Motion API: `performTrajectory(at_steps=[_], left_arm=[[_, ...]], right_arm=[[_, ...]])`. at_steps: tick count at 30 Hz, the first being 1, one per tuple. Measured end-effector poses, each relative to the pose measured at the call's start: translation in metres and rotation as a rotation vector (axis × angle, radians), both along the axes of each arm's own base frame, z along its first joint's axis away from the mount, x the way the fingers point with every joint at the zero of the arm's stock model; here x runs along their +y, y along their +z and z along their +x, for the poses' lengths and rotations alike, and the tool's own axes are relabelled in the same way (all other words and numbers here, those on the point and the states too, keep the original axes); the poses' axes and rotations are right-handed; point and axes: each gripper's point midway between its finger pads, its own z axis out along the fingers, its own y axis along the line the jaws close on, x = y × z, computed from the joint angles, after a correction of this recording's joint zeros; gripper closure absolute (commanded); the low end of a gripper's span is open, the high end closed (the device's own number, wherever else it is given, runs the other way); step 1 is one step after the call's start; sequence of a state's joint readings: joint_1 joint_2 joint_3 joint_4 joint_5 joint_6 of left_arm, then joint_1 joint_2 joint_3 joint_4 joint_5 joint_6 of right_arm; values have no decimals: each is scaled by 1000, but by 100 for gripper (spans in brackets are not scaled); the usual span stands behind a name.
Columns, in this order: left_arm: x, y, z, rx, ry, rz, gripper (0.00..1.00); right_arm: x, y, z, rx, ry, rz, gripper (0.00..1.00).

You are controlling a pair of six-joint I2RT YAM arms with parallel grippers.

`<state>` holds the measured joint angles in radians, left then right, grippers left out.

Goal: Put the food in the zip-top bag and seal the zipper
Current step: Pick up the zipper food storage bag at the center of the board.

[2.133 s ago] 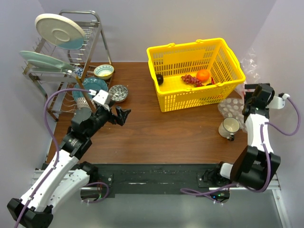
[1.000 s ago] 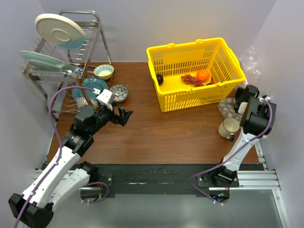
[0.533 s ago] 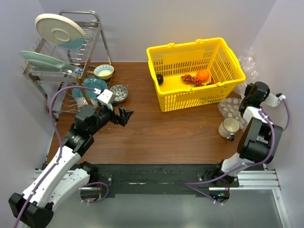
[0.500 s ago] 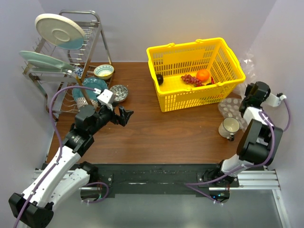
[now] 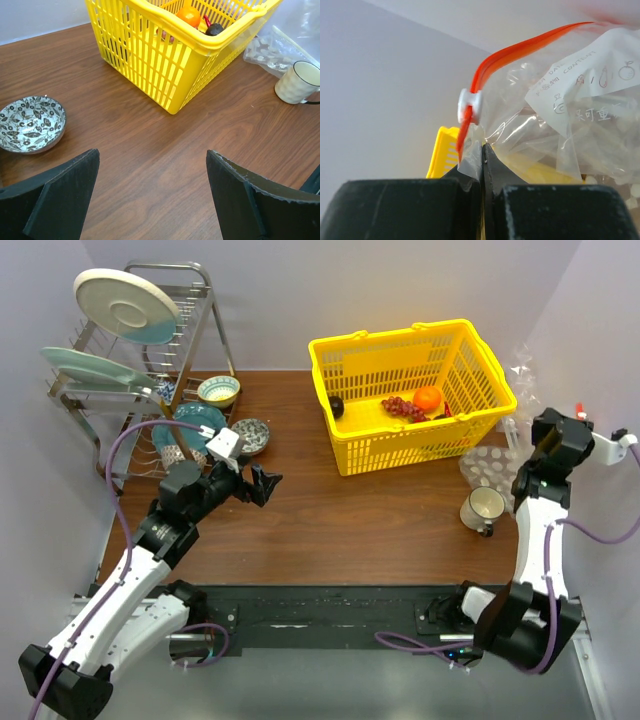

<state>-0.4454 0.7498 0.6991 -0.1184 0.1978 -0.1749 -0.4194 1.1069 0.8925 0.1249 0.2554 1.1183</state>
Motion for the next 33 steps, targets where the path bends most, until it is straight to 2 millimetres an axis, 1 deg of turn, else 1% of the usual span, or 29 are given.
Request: performTrajectory(at_steps=[2, 3, 5, 6, 8, 10, 11, 13, 15, 17, 18, 19, 20, 21, 24, 26, 29, 31, 33], left_arm=[[0, 0, 0, 0, -2, 0, 8], [0, 0, 0, 0, -3, -1, 8], [-1, 0, -1, 0, -5, -2, 9], [-1, 1, -1, -1, -6, -2, 9], [-1, 1, -1, -3, -7, -3, 9], [-1, 2, -2, -5, -8, -5, 9], [-1, 3, -2, -7, -8, -6, 9], [-1, 3, -2, -8, -8, -7, 9], [0, 3, -2, -9, -7, -7, 9], [0, 3, -2, -9, -7, -7, 9], [0, 3, -2, -9, -7, -7, 9], [0, 3, -2, -9, -7, -7, 9], [0, 3, -2, -9, -7, -7, 9], [0, 4, -2, -10, -7, -7, 9], [0, 4, -3, -13, -6, -9, 9], [0, 5, -3, -14, -6, -9, 9], [0, 4, -3, -13, -6, -8, 9], [0, 4, -2, -13, -6, -8, 9], [0, 4, -2, -13, -4, -8, 9]], right_arm=[[10, 20, -6, -16, 47, -70, 100], [14, 27, -7, -20, 74, -95, 100], [29, 43, -3, -31, 166, -153, 100], [36, 47, -1, -34, 208, -171, 100], [53, 60, 6, -45, 315, -207, 100], [74, 74, 13, -68, 432, -236, 100], [88, 83, 16, -82, 500, -252, 100], [127, 103, 20, -118, 659, -295, 100], [172, 118, 16, -151, 820, -340, 100], [226, 133, 4, -187, 1001, -396, 100], [246, 138, -3, -206, 1071, -418, 100], [270, 143, -14, -233, 1159, -441, 100], [287, 145, -24, -252, 1233, -458, 100], [300, 145, -34, -268, 1292, -467, 99], [326, 145, -55, -300, 1432, -479, 98], [341, 140, -67, -311, 1523, -486, 96], [364, 127, -84, -316, 1660, -499, 98], [378, 119, -91, -311, 1724, -507, 100], [393, 108, -98, -307, 1792, -518, 100]])
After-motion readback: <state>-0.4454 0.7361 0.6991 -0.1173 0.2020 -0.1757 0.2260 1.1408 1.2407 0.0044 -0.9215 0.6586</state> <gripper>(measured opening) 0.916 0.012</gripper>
